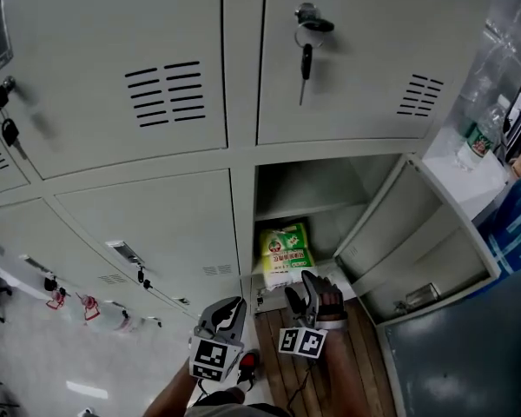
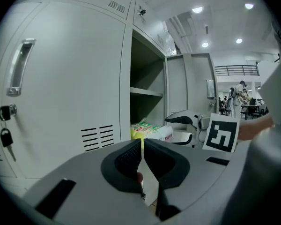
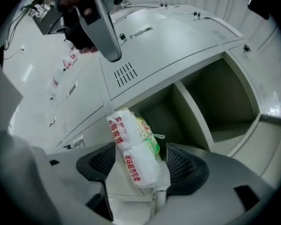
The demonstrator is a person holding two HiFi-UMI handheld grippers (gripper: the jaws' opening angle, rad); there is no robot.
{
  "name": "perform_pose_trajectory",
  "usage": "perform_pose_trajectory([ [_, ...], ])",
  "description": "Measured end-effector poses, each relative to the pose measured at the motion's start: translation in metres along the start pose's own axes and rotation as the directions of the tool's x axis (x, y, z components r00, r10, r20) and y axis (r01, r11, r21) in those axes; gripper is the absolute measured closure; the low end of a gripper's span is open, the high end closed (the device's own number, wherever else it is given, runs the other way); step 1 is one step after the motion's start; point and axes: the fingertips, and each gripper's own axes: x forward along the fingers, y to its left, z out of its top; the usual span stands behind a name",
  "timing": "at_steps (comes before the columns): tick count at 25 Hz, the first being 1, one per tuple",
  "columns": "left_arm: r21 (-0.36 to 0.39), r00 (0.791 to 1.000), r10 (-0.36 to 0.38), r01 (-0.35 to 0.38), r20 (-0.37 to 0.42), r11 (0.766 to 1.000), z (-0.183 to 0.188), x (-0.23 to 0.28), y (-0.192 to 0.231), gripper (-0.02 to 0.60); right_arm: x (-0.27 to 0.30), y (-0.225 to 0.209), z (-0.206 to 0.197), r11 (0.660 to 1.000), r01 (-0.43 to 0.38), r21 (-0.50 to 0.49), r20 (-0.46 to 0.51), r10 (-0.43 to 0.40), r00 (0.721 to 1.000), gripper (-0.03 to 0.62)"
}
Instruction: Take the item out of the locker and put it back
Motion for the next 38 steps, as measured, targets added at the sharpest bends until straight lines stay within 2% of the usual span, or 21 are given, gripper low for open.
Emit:
perform_pose_trajectory([
  [10,-0.005,1.000,-0.003,0.003,-0.018,1.000,-0.005,0.014,0.012,0.545,0.042,0.013,-0.004,0.998,-0.054,-0.031,-0.028,0.054,0.998,0.255],
  [14,-0.008,0.999,0.003,-0.004,-0.033,1.000,-0.009,0.018,0.015,0.545,0.049,0.010,-0.006,0.999,-0.024,-0.045,-0.036,0.023,0.999,0.256],
  [23,-0.007,0.998,0.034,-0.034,-0.049,0.999,-0.009,0.023,0.027,0.545,0.052,0.005,-0.008,0.999,-0.007,-0.044,-0.050,0.004,0.999,0.338],
  [28,-0.007,0.998,0.041,-0.042,-0.039,0.999,-0.006,0.020,0.027,0.545,0.047,-0.008,-0.005,0.998,-0.020,0.053,-0.034,0.022,0.999,0.367],
  [32,0.003,0.999,0.044,-0.044,-0.014,0.999,0.004,0.014,0.022,0.545,0.027,-0.025,0.003,0.989,0.003,0.146,-0.007,-0.002,1.000,0.373],
  [35,0.014,0.999,0.044,-0.044,0.008,0.999,0.014,0.007,0.013,0.545,0.000,-0.042,0.009,0.971,0.021,0.239,0.017,-0.026,1.000,0.373],
  [38,0.024,0.998,0.043,-0.044,0.037,0.999,0.025,-0.002,0.003,0.545,-0.031,-0.061,0.014,0.933,0.033,0.358,0.051,-0.055,0.997,0.373],
])
